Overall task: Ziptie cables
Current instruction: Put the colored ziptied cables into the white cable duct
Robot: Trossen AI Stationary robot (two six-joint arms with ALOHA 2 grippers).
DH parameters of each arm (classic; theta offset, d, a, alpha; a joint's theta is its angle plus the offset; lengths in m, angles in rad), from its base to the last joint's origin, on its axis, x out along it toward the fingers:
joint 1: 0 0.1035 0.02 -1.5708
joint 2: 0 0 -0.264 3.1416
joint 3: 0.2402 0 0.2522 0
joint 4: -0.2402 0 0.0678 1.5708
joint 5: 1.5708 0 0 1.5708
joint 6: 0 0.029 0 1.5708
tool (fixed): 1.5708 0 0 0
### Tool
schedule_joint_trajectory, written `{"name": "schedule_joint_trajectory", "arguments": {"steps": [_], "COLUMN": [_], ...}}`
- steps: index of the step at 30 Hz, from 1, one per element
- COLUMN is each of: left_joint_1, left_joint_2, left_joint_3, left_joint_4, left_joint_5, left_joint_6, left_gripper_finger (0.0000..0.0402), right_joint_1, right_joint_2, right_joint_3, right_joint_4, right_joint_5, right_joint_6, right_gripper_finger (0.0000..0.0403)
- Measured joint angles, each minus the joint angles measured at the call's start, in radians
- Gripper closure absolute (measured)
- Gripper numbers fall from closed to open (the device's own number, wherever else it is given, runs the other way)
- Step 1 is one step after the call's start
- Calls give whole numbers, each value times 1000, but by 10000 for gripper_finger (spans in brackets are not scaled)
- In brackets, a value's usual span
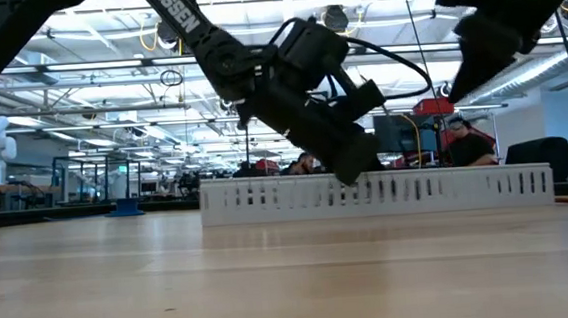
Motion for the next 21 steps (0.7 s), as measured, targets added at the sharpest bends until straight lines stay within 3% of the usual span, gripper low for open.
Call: {"name": "schedule_joint_trajectory", "arguments": {"steps": [6, 11, 21], "left_joint_1": [-24, -46, -73], "left_joint_2": [-45, -45, -35], "left_joint_3": [-1, -4, -45], "left_joint_4": [-193, -249, -214], "left_joint_5": [-7, -14, -71], "left_joint_6": [116, 189, 244], "left_gripper_finger": [396, 397, 398], "right_joint_1": [-17, -57, -173], "right_joint_2": [21, 80, 171], "right_joint_3": [0, 0, 0], "right_joint_4": [233, 363, 601], "right_joint_5": [8, -4, -225], "right_joint_6": [-218, -342, -514], "right_gripper_finger": [388, 401, 403]}}
